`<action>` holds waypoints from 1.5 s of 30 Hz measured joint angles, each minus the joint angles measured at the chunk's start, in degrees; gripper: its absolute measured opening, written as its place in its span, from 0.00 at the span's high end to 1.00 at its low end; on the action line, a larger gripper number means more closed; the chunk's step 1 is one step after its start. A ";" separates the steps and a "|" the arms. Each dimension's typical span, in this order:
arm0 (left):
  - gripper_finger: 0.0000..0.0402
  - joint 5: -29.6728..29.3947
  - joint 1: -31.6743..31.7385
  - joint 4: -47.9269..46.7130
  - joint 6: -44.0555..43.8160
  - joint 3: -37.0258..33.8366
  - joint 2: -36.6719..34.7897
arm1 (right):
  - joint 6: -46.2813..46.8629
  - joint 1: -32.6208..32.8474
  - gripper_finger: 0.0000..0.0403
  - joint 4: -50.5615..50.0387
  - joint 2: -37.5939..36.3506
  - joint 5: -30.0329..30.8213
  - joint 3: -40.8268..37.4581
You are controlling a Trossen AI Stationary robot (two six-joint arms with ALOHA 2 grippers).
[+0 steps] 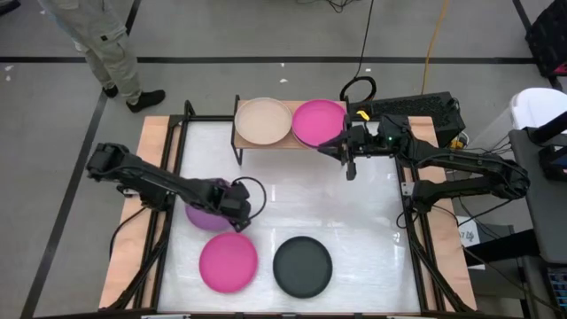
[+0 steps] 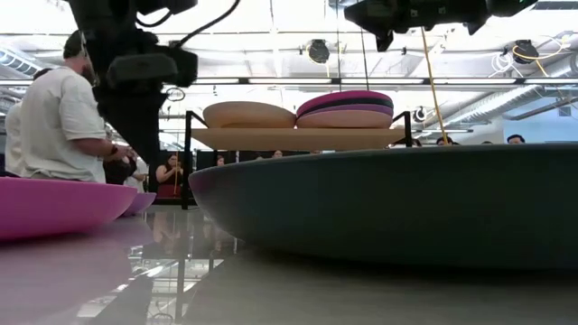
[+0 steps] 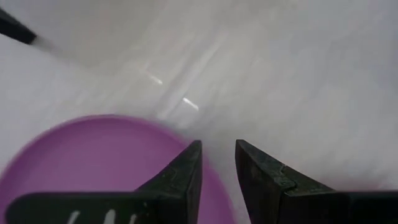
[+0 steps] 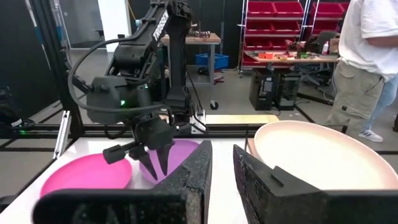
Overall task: Place and stack plates onto a shelf
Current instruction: Stack the purple plate on top of the light gray plate on the shelf
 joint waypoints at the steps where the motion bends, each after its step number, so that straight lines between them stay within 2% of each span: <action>1: 0.75 0.31 0.00 0.14 -0.74 0.13 0.62 | 0.02 0.00 0.87 -0.24 0.00 0.00 0.02; 12: 0.75 1.02 2.60 -4.29 -10.15 0.11 3.38 | -0.68 0.00 0.87 -1.11 0.00 0.00 0.02; 30: 0.75 2.68 2.54 -2.52 -12.95 0.11 3.61 | -0.95 0.00 0.87 -1.53 0.00 0.00 0.02; 38: 0.75 2.67 2.47 -0.08 -9.94 0.09 8.26 | -1.80 0.00 0.87 -3.52 0.00 0.26 0.04; 45: 0.75 2.72 2.91 -0.03 -11.78 0.08 9.74 | -1.80 -0.02 0.87 -3.37 0.00 0.28 0.07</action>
